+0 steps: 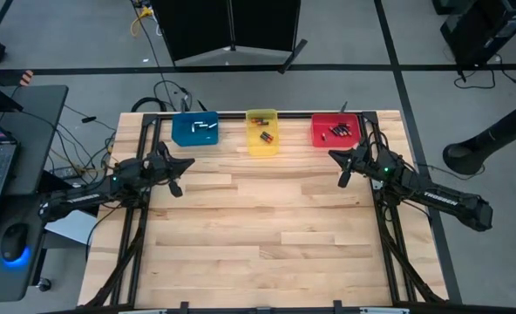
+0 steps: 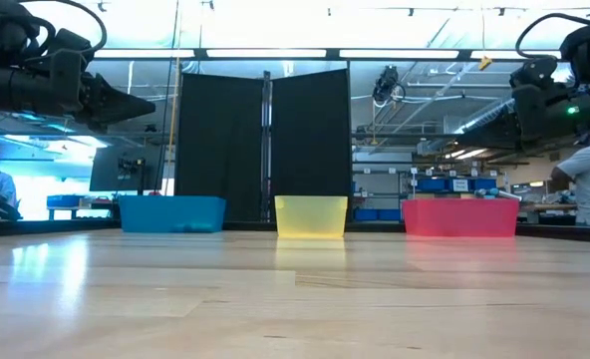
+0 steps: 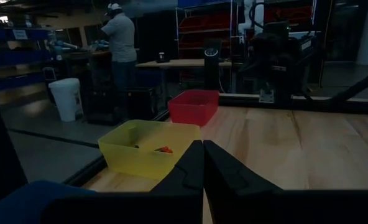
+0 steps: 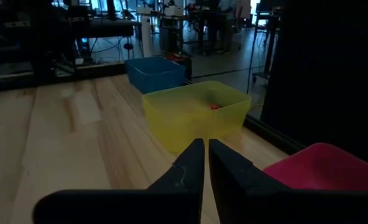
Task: Sort batteries
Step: Return to Home Position
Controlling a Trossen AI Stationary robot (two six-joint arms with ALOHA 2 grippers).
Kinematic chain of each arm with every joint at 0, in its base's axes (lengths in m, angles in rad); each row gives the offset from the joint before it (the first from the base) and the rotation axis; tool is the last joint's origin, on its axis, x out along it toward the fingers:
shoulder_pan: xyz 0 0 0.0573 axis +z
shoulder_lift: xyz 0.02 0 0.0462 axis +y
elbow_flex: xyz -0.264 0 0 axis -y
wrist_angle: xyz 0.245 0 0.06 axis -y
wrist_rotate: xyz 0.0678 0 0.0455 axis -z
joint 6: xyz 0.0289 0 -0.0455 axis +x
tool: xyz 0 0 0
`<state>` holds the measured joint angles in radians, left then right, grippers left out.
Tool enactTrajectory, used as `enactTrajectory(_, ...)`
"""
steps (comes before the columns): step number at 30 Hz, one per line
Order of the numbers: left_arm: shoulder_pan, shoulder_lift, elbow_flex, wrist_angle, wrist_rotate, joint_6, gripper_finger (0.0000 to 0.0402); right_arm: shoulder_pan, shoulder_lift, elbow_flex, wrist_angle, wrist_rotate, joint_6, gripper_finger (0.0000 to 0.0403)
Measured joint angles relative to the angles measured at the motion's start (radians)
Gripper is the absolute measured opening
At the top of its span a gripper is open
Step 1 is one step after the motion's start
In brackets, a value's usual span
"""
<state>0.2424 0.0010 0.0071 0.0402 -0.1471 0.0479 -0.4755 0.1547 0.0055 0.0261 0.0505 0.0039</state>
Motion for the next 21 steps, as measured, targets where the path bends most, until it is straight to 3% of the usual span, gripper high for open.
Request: enactTrajectory(21,0.000,0.000,0.000,0.002,0.000,0.000,0.0010,0.000,0.000,0.000,0.002,0.000,-0.006,0.0032)
